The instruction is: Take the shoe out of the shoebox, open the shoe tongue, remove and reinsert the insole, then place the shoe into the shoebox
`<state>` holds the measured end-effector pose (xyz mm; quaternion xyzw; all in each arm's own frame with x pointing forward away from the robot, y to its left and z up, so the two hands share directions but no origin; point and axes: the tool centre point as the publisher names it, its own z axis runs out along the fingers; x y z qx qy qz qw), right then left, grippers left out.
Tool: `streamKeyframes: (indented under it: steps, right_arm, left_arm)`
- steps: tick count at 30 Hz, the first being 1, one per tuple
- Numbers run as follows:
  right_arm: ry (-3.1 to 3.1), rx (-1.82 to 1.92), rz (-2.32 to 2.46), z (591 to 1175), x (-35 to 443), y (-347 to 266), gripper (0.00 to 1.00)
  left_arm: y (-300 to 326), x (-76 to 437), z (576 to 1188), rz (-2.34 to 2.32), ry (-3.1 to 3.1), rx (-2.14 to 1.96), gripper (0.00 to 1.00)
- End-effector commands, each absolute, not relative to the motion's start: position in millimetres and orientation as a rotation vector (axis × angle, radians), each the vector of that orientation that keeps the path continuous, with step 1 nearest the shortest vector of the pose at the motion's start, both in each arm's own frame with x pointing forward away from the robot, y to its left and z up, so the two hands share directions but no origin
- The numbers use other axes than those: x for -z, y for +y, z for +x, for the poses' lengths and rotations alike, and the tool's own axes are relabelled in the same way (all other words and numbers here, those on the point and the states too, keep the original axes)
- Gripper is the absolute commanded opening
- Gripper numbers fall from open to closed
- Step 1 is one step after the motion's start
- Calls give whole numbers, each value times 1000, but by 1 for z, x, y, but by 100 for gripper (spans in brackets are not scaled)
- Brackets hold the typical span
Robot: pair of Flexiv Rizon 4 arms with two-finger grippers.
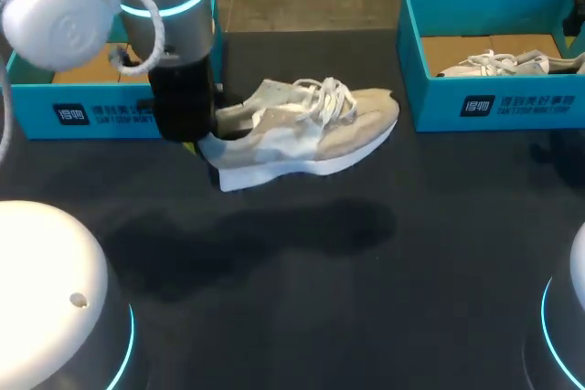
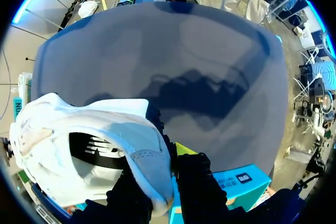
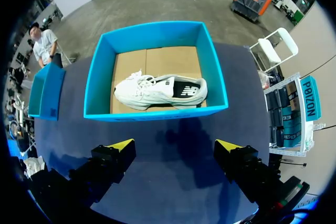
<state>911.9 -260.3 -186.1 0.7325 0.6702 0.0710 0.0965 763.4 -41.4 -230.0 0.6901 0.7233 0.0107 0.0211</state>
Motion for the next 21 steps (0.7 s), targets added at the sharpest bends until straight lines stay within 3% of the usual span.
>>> streamKeyframes:
  steps: [1,21]
  right_arm:
    - [1986,-211,2170,913,186,-260,100]
    - [1986,-211,2170,913,186,-260,100]
  left_arm:
    - [-50,247,765,2161,2204,-73,0]
    - [-75,345,763,2264,2203,-146,0]
